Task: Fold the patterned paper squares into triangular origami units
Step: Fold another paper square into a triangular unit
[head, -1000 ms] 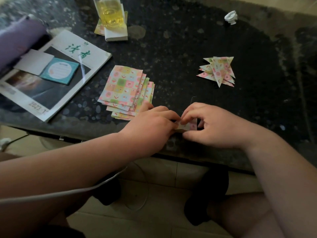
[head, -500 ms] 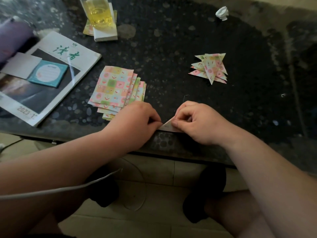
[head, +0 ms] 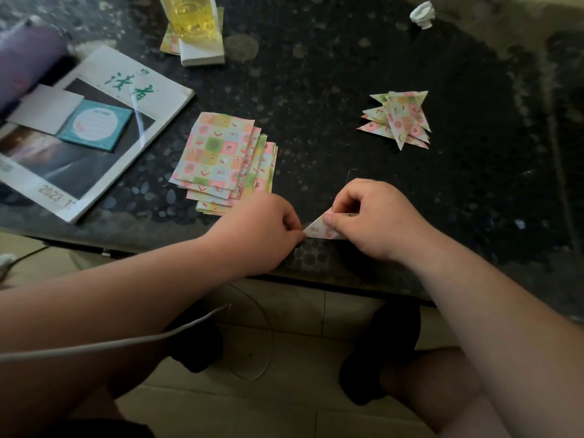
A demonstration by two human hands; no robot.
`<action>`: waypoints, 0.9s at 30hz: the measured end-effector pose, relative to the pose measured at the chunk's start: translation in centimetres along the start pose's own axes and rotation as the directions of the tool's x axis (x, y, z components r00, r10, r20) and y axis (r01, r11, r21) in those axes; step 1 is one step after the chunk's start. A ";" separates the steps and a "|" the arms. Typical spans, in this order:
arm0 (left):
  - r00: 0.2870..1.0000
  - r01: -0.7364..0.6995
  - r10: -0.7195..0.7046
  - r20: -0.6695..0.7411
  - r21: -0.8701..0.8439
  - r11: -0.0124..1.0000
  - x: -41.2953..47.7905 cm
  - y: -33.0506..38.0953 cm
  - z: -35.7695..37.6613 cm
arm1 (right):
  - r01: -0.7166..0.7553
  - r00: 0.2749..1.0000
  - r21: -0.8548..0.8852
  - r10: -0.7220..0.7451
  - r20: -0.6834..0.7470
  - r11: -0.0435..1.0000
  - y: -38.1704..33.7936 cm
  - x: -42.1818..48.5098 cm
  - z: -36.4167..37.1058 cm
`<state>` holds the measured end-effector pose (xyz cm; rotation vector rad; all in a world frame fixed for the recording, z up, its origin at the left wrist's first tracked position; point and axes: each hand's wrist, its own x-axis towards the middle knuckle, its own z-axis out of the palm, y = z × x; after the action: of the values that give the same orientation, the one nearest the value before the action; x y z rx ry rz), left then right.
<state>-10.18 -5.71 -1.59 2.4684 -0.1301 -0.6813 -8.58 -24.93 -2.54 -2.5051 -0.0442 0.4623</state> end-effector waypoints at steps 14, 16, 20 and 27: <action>0.996 0.061 -0.067 0.057 0.100 0.993 0.9 0.4 0.7 | -0.054 0.998 0.042 0.056 -0.042 0.998 -0.5 -0.4 0.5; 0.995 0.062 -0.070 0.065 0.119 0.991 0.9 0.4 0.8 | -0.044 0.998 0.068 0.047 -0.045 0.997 -0.3 -0.4 0.6; 0.996 0.076 -0.083 0.045 0.138 0.987 0.9 0.5 1.0 | -0.032 0.998 0.087 0.037 -0.058 0.996 -0.2 -0.4 0.8; 0.995 0.081 -0.090 0.047 0.175 0.981 0.6 1.2 0.9 | -0.020 0.997 0.072 0.026 -0.079 0.997 -0.1 -0.4 1.0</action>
<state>-10.04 -7.34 -1.85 2.6344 -0.1083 -0.8055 -9.27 -24.39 -3.12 -2.4536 0.0319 0.3666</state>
